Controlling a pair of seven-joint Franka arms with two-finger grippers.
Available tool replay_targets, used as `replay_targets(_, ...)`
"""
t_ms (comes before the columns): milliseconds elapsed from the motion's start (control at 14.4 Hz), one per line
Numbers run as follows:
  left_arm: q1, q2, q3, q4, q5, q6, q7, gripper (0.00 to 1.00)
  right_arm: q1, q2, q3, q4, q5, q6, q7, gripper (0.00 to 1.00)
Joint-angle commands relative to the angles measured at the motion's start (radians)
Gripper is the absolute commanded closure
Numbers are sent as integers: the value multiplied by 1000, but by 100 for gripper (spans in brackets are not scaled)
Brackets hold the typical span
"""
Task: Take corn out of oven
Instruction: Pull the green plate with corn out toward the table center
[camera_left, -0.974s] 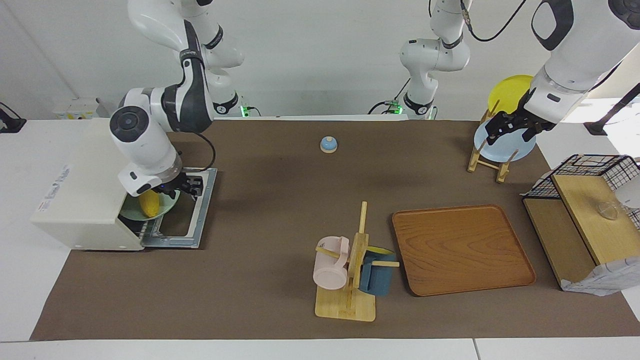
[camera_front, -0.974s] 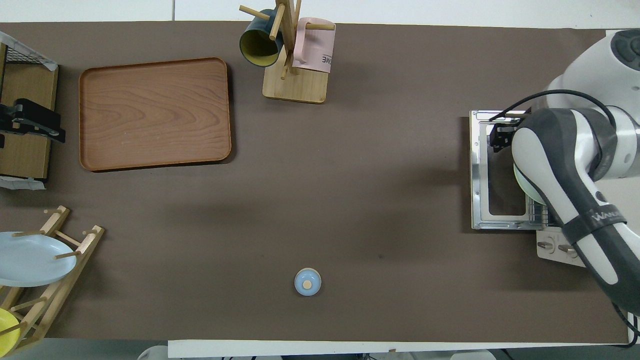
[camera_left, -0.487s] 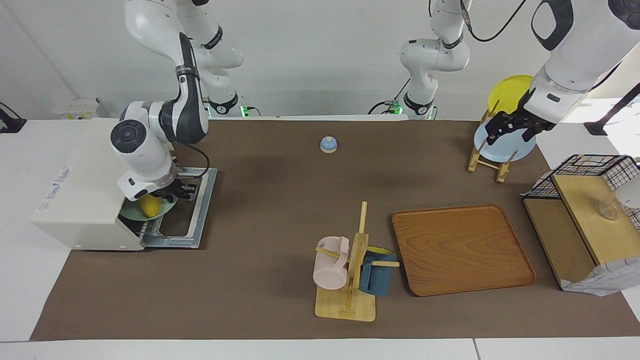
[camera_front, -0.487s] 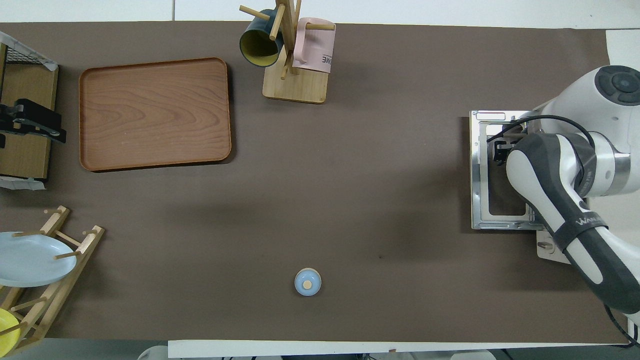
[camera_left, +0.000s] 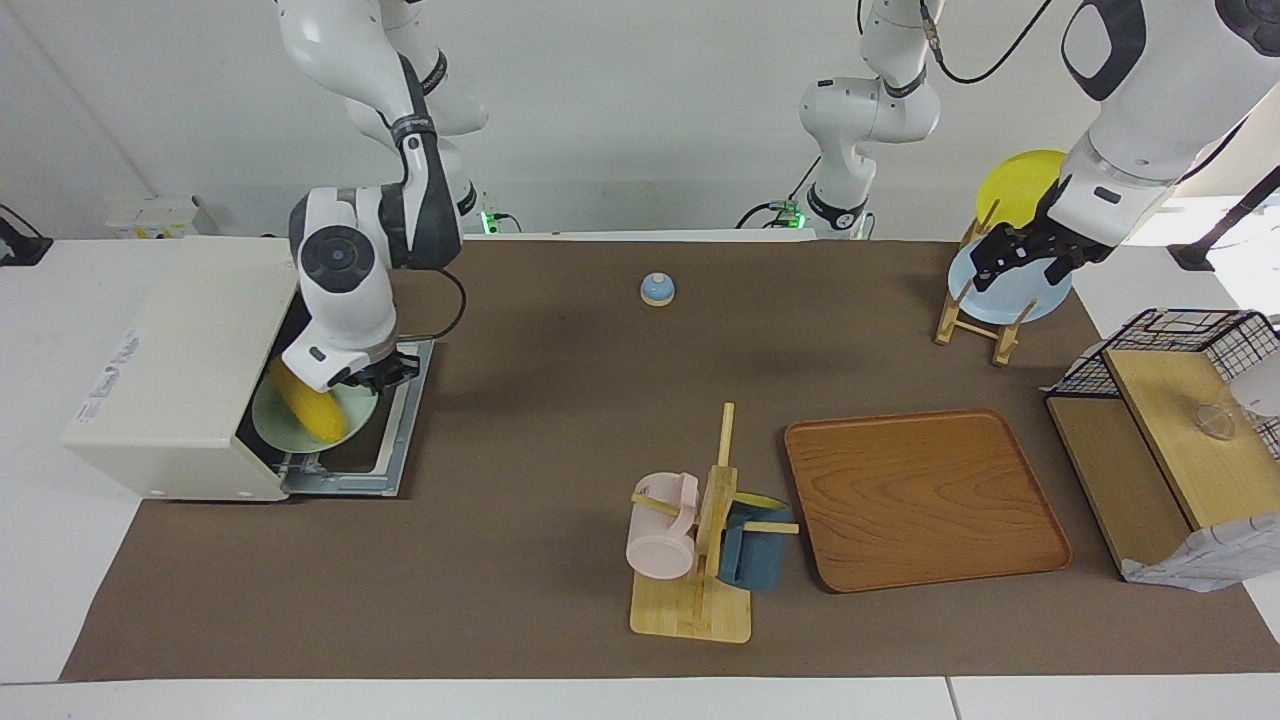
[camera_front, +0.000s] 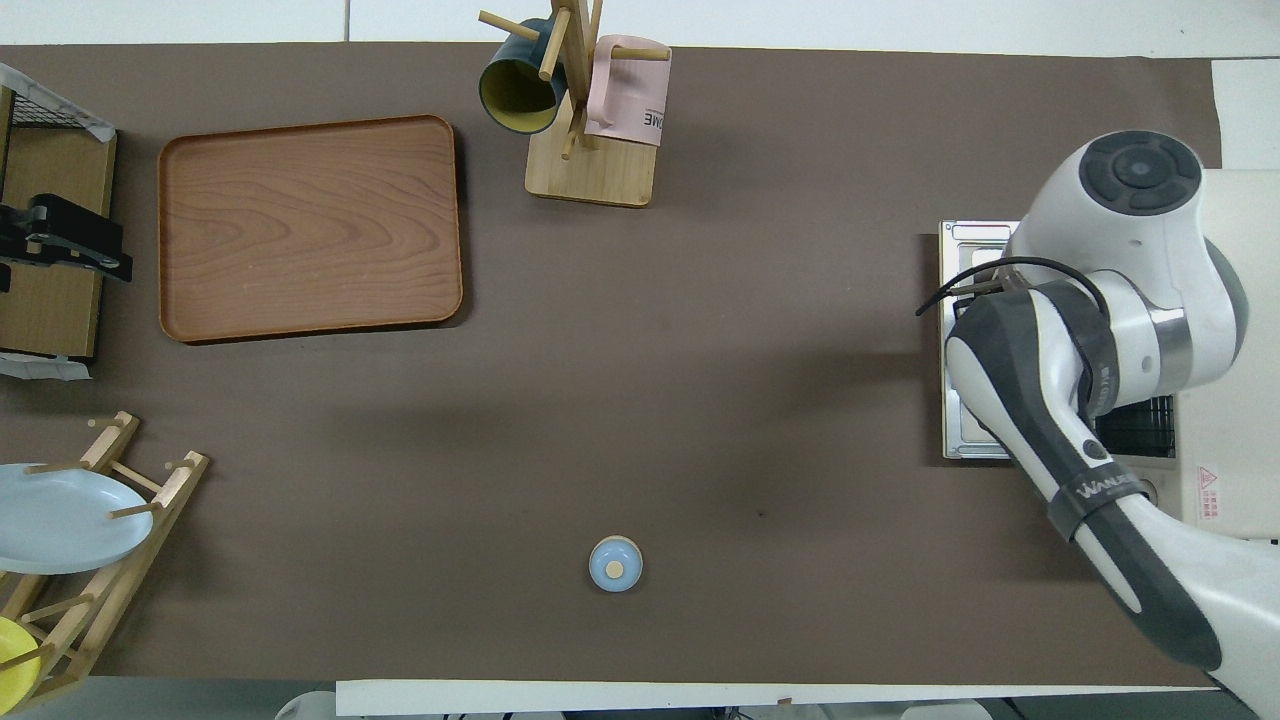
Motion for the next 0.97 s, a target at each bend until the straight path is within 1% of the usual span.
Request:
replay_targets(0,22,-26,3,-38,9,25,1,0,186,135,4,246,3,-176,204,100)
replay_targets(70,25,-27,3,-47,9,42,-2,0,262,205,7,353,11,-234,319,100)
replay_targets(209,26,-40,3,-77,9,77,-3,0,393,334,5,521,96,-270,500,100)
replay_targets(348,37,-47,3,-94,9,80,0,0,473,457,7,645,173,-223,652,100)
replay_targets(417,43,-49,3,-94,9,80,0,0,519,512,8,687,193,-178,747,99)
replay_targets(487,43,-49,3,-94,9,80,0,0,547,540,8,689,196,-126,806,97)
replay_targets(626,43,-49,3,-94,9,79,0,0,564,563,8,678,206,-40,861,86)
replay_targets(696,43,-49,3,-94,9,79,0,0,571,565,8,678,215,-15,883,74)
replay_targets(765,43,-50,3,-98,9,79,0,0,570,565,8,692,215,-53,881,64)
replay_targets(835,43,-56,3,-107,11,80,0,0,555,560,13,733,226,-82,881,53)
replay_targets(904,43,-61,3,-116,11,83,0,0,533,550,16,800,251,-110,881,51)
